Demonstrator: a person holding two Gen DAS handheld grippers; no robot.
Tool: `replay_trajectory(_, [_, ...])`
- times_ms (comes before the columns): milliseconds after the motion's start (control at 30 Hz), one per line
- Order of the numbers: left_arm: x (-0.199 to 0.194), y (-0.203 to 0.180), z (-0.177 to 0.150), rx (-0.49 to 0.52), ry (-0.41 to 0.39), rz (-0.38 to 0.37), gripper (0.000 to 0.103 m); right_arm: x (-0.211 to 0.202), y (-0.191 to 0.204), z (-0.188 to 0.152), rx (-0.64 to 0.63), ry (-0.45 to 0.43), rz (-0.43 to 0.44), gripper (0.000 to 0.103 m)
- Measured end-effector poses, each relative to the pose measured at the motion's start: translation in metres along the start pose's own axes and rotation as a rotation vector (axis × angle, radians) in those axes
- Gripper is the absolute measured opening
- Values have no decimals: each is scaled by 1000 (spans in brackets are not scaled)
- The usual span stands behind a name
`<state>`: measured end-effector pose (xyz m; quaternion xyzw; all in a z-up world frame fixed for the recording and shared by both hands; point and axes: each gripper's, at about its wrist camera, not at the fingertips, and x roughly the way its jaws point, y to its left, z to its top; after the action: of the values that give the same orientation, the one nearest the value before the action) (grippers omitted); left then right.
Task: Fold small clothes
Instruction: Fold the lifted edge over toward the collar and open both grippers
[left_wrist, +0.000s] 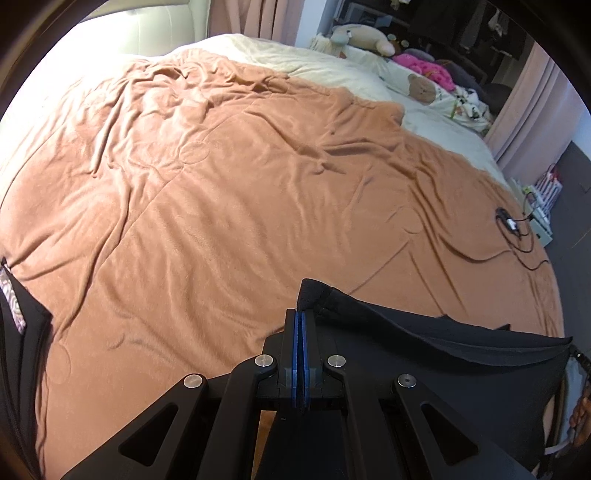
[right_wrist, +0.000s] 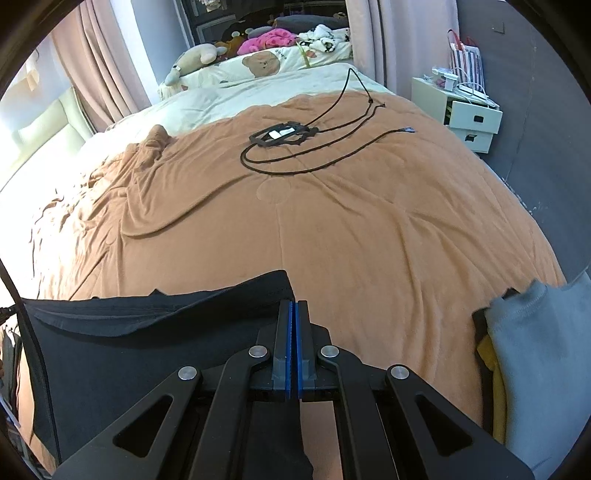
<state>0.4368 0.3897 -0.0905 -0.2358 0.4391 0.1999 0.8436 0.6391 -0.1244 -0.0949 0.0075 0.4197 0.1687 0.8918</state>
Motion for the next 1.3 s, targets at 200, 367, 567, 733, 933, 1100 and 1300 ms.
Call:
replay_trajectory(200, [38,-5,11,8,38,26,1,44,4,18,-5,65,-73,0])
replay_trajectory(367, [64,-14,20,47,68,75,1,74,13,29,-8,95,-119,0])
replay_trajectory(567, [91,-12,19,57,109,132,1,103,18,29,-5,116,-154,0])
replay_trajectory(733, [113,-6,11,55,155,170,1,124,18,28,-3,146,-180,0])
replay_trajectory(933, [121,-5,10,34,161,188,2,145,-9,28,102,192,-165,0])
replay_trajectory(1100, [107,2,6,15,166,164,18,134,-13,22,102,201,-102,0])
replay_trajectory(1300, [63,12,5,-33,140,101,46,99,-9,17,62,200,-62,0])
